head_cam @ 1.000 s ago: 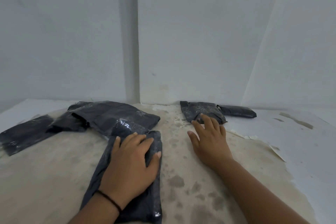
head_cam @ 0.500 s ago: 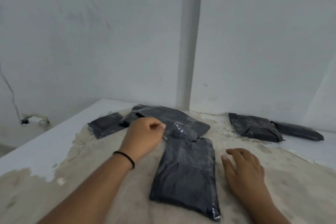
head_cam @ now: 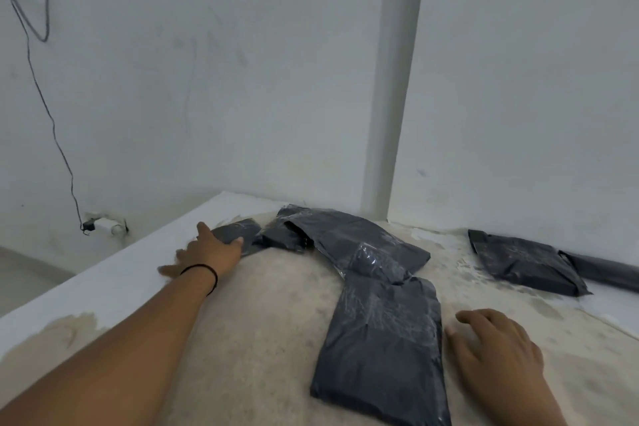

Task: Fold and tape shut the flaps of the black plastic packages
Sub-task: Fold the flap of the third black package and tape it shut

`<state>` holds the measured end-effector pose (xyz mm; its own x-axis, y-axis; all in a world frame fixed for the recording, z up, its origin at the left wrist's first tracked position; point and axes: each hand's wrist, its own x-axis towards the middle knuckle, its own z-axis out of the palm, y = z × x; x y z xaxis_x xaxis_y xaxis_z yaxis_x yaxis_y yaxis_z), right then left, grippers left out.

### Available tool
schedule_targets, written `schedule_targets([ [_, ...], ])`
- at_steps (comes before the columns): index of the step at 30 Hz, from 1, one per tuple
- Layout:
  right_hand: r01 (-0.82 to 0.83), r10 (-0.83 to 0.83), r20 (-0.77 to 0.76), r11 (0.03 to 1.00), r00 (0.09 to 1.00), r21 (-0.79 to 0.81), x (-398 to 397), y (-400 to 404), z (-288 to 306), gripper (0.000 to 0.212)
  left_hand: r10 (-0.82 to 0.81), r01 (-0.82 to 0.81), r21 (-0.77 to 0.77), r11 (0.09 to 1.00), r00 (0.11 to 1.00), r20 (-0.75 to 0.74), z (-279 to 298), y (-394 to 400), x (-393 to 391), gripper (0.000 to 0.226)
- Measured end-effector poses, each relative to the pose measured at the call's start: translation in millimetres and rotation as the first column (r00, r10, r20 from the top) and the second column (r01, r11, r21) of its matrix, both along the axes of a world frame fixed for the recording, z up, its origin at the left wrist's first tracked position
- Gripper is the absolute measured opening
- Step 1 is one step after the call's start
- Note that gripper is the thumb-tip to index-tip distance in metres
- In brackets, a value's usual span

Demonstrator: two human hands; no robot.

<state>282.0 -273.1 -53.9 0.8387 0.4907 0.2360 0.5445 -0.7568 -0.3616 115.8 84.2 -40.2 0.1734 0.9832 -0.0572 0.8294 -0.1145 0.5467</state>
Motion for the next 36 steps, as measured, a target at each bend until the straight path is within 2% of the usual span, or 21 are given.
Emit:
schedule_targets([
  [5, -0.007, 0.007, 0.016, 1.0, 1.0, -0.023, -1, 2, 2, 0.036, 0.111, -0.118, 0.066, 0.991, 0.988, 0.109, -2, 3, 3, 0.088],
  [8, 0.0, 0.001, 0.021, 1.0, 1.0, -0.022, -1, 3, 1, 0.039, 0.15, -0.189, 0.095, 0.977, 0.935, 0.32, -4, 0, 1, 0.066],
  [11, 0.006, -0.005, 0.019, 1.0, 1.0, -0.024, -1, 2, 1, 0.041, 0.121, -0.235, 0.086, 0.968, 0.741, 0.661, 6, -12, -3, 0.015],
  [12, 0.008, -0.008, 0.017, 1.0, 1.0, -0.016, 0, 2, 1, 0.041, 0.089, -0.229, 0.088, 0.969, 0.664, 0.742, 14, -20, -3, 0.012],
  [13, 0.012, -0.012, 0.017, 1.0, 1.0, -0.003, 1, 2, 2, 0.041, 0.057, -0.212, 0.085, 0.973, 0.586, 0.808, 23, -28, -2, 0.019],
  [16, 0.03, -0.03, 0.047, 0.999, 0.998, 0.013, 1, 3, 1, 0.041, -0.011, -0.092, 0.046, 0.995, 0.347, 0.938, 50, -63, 2, 0.065],
  [19, 0.013, -0.019, 0.094, 0.998, 0.995, 0.063, 2, 3, 0, 0.036, -0.101, 0.105, 0.08, 0.991, 0.213, 0.972, 67, -114, 11, 0.064],
  [21, -0.074, 0.025, 0.202, 0.968, 0.979, 0.239, 1, -2, 4, 0.04, -0.078, 0.219, 0.048, 0.975, 0.128, 0.989, 72, -150, 19, 0.059],
  [23, -0.192, 0.035, 0.318, 0.856, 0.947, 0.48, -7, -11, 17, 0.051, -0.004, 0.333, -0.014, 0.943, 0.053, 0.999, 69, -179, 29, 0.055],
  [25, -0.298, 0.075, 0.378, 0.761, 0.923, 0.576, -19, -16, 30, 0.061, 0.077, 0.429, -0.083, 0.9, 0.033, 0.997, 59, -200, 36, 0.053],
  [27, -0.433, 0.155, 0.501, 0.746, 0.852, 0.506, -31, -17, 36, 0.06, 0.125, 0.459, -0.137, 0.878, 0.057, 0.991, 47, -216, 40, 0.052],
  [29, -0.524, 0.243, 0.614, 0.785, 0.751, 0.331, -37, -15, 33, 0.059, 0.16, 0.484, -0.164, 0.859, 0.049, 0.986, 41, -228, 40, 0.049],
  [31, -0.543, 0.303, 0.666, 0.82, 0.682, 0.182, -35, -8, 25, 0.069, 0.198, 0.51, -0.178, 0.842, 0.015, 0.98, 39, -235, 38, 0.047],
  [33, -0.539, 0.322, 0.693, 0.834, 0.645, 0.115, -32, 0, 18, 0.072, 0.224, 0.524, -0.177, 0.833, -0.026, 0.974, 40, -236, 35, 0.043],
  [36, -0.551, 0.308, 0.75, 0.829, 0.586, 0.09, -24, 5, 10, 0.046, 0.247, 0.564, -0.166, 0.809, -0.069, 0.967, 38, -234, 33, 0.038],
])
